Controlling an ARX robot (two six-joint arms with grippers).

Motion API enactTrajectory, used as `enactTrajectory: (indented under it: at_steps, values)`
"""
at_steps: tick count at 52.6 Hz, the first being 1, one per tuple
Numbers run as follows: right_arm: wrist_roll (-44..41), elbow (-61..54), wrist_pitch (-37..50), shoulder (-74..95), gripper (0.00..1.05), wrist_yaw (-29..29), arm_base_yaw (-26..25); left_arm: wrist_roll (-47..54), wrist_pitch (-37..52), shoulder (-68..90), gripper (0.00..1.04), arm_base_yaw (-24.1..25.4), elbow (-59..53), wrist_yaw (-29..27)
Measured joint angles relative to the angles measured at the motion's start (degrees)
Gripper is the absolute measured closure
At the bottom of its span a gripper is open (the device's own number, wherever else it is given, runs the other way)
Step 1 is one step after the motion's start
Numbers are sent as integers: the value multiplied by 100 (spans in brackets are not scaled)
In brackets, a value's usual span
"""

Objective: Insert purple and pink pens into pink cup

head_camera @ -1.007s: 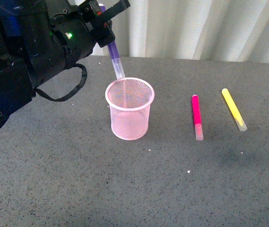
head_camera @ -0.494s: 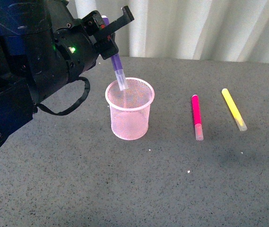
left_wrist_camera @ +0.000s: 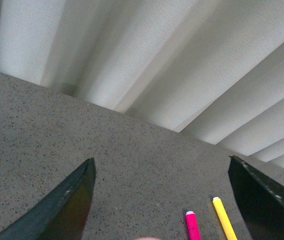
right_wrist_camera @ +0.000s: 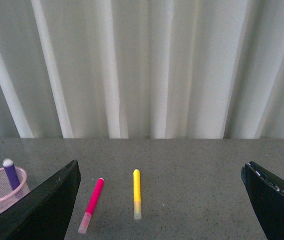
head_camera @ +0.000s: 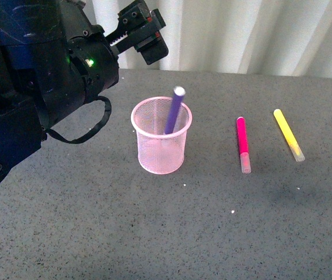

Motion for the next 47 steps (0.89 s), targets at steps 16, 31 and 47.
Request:
enactTrajectory:
  at_steps: [16, 31, 47]
  values:
    - [0, 0, 0, 0, 7, 0, 0, 24, -636, -1040, 7, 365, -542, 737]
    - [0, 0, 0, 0, 7, 0, 0, 813, -2776, -3539, 7, 1412, -1939, 2072]
    - [0, 0, 0, 0, 7, 0, 0, 1897, -5313, -5971, 7, 2948, -2841, 3480]
